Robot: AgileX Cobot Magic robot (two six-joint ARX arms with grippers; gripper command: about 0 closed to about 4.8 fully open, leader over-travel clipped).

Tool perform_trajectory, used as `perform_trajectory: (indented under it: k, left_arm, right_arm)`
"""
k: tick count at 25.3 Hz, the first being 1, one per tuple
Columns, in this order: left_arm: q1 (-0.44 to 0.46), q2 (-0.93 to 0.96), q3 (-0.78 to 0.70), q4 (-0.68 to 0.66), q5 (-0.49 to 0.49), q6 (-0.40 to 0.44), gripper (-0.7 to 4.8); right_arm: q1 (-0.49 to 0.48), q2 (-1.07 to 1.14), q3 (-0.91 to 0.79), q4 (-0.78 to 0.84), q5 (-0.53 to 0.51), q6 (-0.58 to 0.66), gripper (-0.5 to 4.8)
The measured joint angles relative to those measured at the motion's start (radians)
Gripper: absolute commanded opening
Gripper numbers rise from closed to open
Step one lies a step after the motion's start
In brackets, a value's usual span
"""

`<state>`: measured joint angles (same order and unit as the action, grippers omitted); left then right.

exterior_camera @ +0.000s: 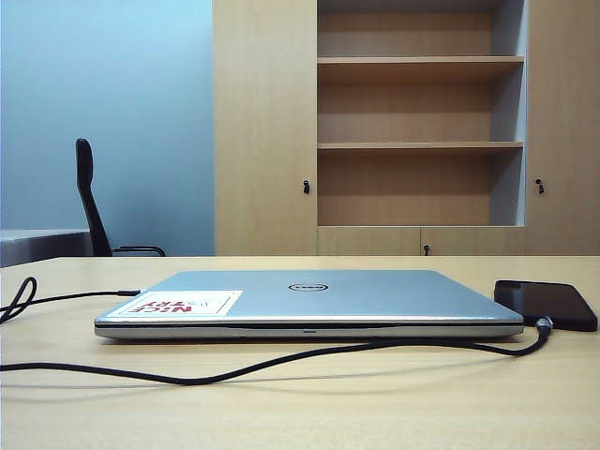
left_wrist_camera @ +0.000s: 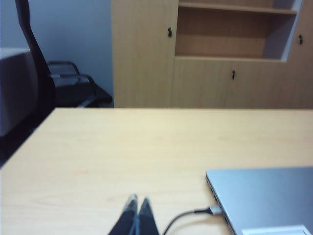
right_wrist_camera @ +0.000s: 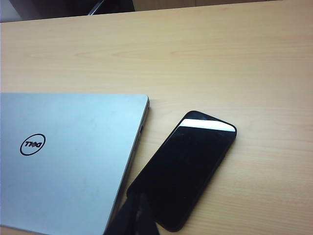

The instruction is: Pick up the charging cable and the phone, plug the charging cable into the charging port on the phone, and finally place them back on the table.

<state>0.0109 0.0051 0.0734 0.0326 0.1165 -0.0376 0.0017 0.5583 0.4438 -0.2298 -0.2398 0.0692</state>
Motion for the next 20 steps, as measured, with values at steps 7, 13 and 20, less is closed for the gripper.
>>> perform_trajectory:
  k: [7, 13, 20]
  left_arm:
    - [-0.003, 0.003, -0.070, -0.023, 0.000, 0.000, -0.06]
    - [-0.003, -0.001, -0.070, 0.008, 0.001, 0.077, -0.06]
    - [-0.003, -0.001, -0.070, 0.007, 0.001, 0.077, -0.06]
  right_arm:
    - [0.000, 0.000, 0.000, 0.000, 0.000, 0.000, -0.05]
    - [0.000, 0.000, 0.000, 0.000, 0.001, 0.000, -0.05]
    - [0.000, 0.000, 0.000, 0.000, 0.001, 0.000, -0.05]
